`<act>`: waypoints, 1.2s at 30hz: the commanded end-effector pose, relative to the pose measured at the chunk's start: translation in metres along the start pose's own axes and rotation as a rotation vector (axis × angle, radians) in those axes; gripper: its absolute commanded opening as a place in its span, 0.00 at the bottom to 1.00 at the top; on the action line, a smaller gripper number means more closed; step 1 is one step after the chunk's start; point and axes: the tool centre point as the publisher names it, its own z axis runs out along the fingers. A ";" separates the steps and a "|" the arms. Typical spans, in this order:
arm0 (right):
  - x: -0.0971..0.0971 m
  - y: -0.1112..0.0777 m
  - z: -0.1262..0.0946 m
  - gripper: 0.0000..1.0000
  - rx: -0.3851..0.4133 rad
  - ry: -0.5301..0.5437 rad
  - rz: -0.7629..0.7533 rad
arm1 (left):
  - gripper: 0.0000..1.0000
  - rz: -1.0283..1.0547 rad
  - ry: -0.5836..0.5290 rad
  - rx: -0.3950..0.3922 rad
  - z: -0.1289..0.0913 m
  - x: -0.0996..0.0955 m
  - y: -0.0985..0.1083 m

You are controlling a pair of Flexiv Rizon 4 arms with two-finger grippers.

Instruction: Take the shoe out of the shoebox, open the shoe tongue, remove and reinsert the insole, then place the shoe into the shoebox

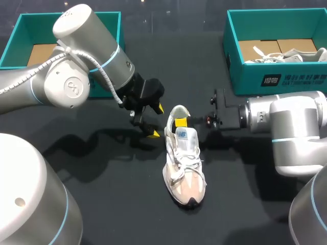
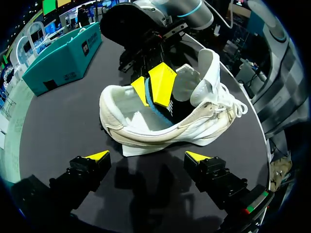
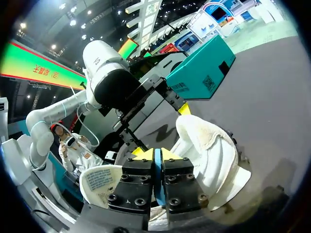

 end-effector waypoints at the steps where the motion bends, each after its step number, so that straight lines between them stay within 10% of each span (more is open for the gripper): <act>1: 0.006 -0.012 0.000 0.00 -0.002 -0.014 0.016 | 1.00 0.001 -0.001 0.001 -0.001 0.001 0.001; 5: 0.012 -0.008 -0.003 0.00 -0.001 -0.029 0.003 | 1.00 0.001 -0.001 0.001 -0.001 0.001 0.001; 9: 0.016 0.003 -0.004 0.42 0.020 -0.037 -0.028 | 1.00 0.011 0.000 -0.002 -0.002 0.001 0.000; 16: 0.018 0.018 -0.005 0.82 0.078 -0.058 -0.057 | 1.00 0.034 0.013 -0.009 -0.010 0.003 -0.001; 36: 0.017 0.047 -0.051 0.66 0.290 -0.192 0.014 | 1.00 0.051 0.062 -0.026 -0.042 -0.008 0.011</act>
